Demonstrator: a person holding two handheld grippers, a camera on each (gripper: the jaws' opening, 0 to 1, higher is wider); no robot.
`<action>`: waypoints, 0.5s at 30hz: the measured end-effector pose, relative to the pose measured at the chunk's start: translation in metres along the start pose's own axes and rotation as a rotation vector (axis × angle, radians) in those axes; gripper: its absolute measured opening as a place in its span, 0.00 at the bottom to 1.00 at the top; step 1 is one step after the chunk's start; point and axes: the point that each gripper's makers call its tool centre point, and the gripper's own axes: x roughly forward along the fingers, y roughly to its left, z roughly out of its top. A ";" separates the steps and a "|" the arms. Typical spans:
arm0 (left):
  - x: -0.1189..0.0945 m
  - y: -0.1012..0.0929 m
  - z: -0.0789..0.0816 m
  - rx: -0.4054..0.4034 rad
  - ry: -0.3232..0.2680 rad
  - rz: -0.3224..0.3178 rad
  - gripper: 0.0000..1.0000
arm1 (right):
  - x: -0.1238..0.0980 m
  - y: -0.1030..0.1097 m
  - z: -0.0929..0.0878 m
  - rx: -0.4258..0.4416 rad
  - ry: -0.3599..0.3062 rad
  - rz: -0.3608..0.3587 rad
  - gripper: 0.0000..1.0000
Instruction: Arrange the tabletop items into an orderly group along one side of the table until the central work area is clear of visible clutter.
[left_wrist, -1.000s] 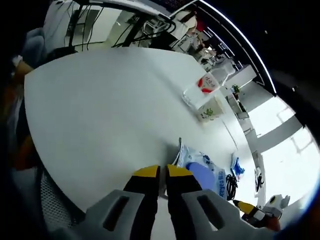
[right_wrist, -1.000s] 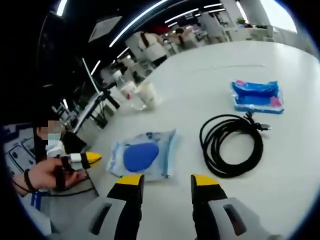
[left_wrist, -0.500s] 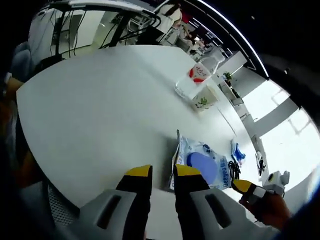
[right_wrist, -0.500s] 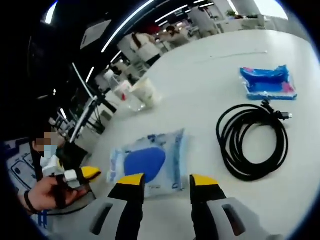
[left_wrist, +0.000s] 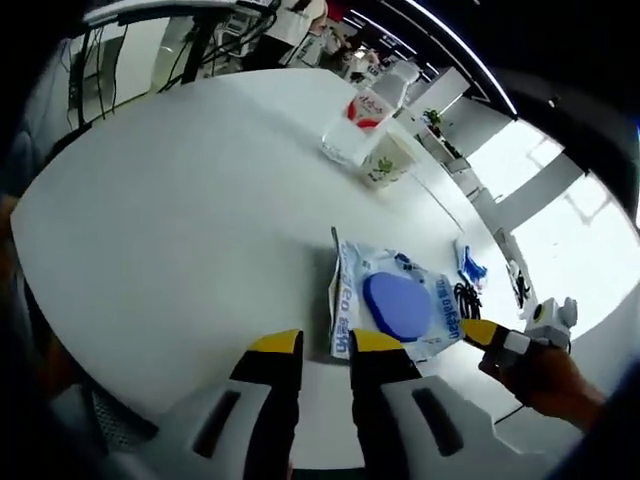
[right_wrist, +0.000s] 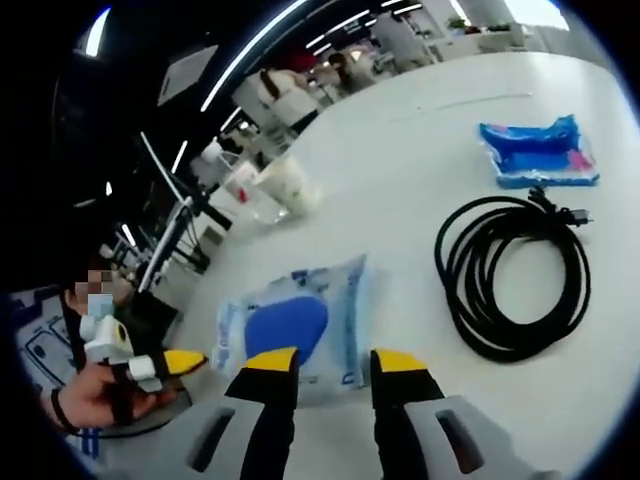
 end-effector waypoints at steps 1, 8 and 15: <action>0.001 0.000 0.000 0.001 0.004 -0.002 0.14 | -0.001 0.000 0.000 0.008 -0.009 0.002 0.24; 0.006 -0.001 -0.006 0.043 0.052 -0.004 0.11 | -0.002 -0.006 0.002 0.045 -0.037 0.001 0.17; 0.008 0.001 -0.007 0.081 0.099 0.007 0.00 | -0.005 -0.006 0.005 0.036 -0.060 0.015 0.03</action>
